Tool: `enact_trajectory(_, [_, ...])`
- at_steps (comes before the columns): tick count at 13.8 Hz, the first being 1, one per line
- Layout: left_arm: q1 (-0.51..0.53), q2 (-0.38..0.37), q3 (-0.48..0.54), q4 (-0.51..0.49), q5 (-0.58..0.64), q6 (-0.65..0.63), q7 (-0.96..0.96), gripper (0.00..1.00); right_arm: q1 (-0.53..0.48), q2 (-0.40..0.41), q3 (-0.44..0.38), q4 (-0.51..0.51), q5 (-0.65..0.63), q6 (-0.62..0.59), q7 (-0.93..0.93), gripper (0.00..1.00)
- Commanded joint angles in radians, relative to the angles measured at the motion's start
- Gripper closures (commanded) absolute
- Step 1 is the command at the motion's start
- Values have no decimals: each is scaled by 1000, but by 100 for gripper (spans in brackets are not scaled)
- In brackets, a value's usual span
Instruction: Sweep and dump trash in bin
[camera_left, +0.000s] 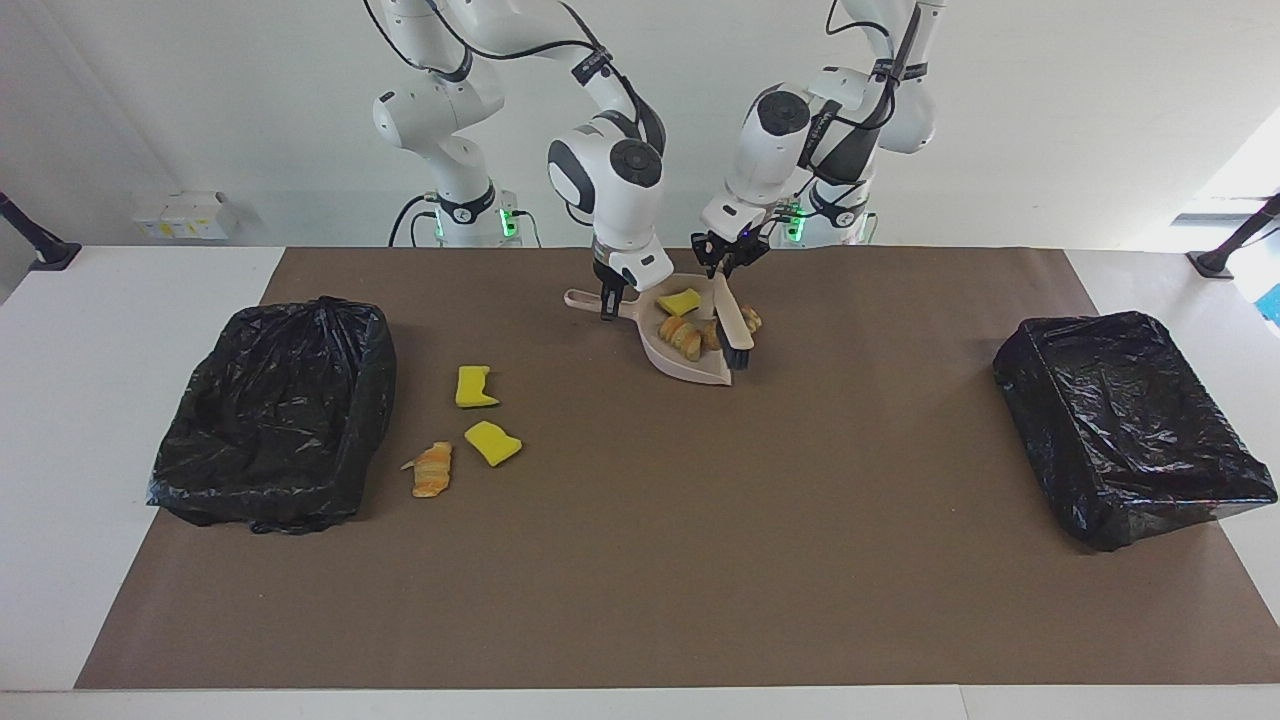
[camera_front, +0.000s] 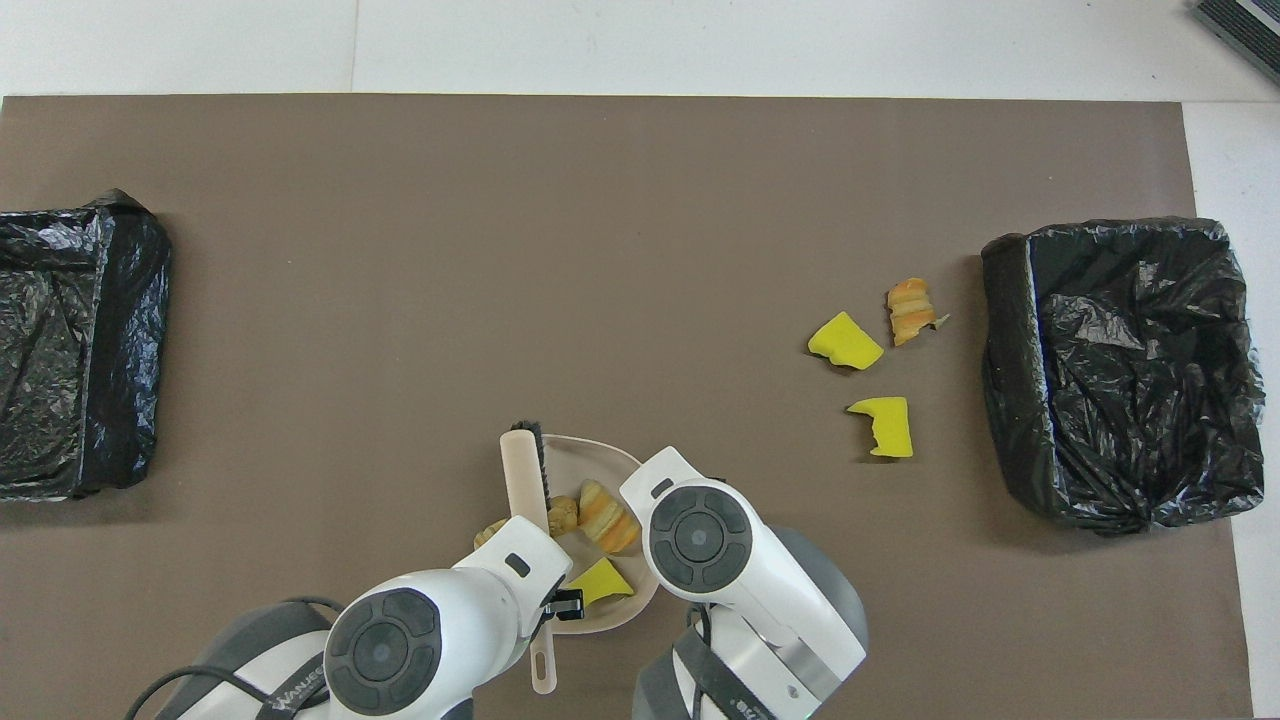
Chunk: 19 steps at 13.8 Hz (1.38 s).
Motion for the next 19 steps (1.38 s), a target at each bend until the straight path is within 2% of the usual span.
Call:
enact_trajectory(1, [9, -2, 23, 68, -23, -55, -3, 100, -15, 15, 6, -1, 1, 7, -16, 100])
enact_trajectory(4, [128, -4, 28, 163, -22, -249, 55, 100, -14, 15, 6, -1, 1, 7, -13, 100])
enact_trajectory(8, [259, -59, 28, 102, -22, -420, 242, 100, -18, 17, 6, 0, 3, 7, -14, 100])
enact_trajectory(13, [251, -59, 27, -51, -20, -313, 305, 100, -28, 84, 6, 78, 4, -28, -19, 100])
enact_trajectory(15, [229, -53, 25, -67, -25, -293, 310, 100, -26, 84, 6, 84, 4, -41, -13, 100])
enact_trajectory(19, [141, -44, 24, -59, -146, -276, 311, 100, -19, 78, 6, 98, 4, -85, 13, 100])
